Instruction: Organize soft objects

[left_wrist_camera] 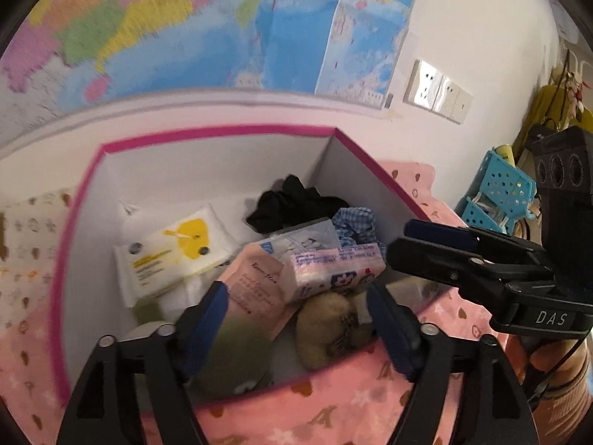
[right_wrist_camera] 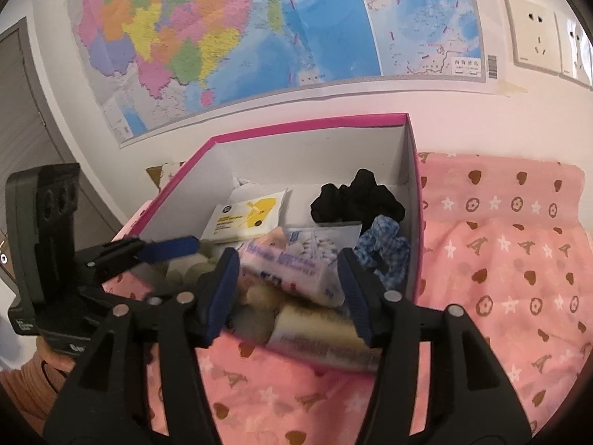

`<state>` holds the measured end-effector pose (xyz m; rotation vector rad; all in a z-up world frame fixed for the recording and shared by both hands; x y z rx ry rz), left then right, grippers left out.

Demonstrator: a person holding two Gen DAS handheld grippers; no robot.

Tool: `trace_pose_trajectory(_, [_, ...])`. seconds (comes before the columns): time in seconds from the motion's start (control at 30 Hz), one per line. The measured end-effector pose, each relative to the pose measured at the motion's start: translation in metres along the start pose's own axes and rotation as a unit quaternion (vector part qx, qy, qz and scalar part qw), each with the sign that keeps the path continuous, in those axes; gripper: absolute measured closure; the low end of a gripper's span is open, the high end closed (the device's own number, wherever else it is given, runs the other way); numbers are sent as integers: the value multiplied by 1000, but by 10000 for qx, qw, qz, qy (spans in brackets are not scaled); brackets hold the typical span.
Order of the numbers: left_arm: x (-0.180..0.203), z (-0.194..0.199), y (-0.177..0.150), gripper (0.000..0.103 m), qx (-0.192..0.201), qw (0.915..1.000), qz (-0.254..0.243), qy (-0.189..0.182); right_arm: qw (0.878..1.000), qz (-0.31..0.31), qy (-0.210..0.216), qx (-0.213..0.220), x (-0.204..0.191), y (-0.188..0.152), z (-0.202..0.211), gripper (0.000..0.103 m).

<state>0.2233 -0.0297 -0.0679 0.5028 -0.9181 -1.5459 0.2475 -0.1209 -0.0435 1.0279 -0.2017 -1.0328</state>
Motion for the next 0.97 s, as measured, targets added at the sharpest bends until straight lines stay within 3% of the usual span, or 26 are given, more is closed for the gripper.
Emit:
trace_pose_trajectory(0.13, [0,30,-6,16,309,9995,-26,47,9994,262,-107,206,-14,-14,22,33])
trace_pose_trajectory(0.23, [0,54,-16,0,564,9982,-49,206,9980,459,-286,328,-23,-30,34,17])
trace_pose_trajectory(0.37, [-5,74,-33,0,730,9957,28,568,9964,599,-489,342,-30,-52,40,7])
trace_pose_trajectory(0.6, [-16,83,-62,0,579,9941,273,879,9962,572,-633,174,-40,-86,39,6])
trace_pose_trajectory(0.97, [-14,92,-83,0,505,9910,399,1169,9969,490,-612,78,-52,-107,44,6])
Point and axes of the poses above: each gripper's, at about its wrist camera, not at the fingertips, and z roughly against the way its jaws point, x to its right, y to its top, the point moved 8 cm from there along -z, roughly the way its jaws point, and after that the axes turned 4 degrees about x, right-handed, at the moved point
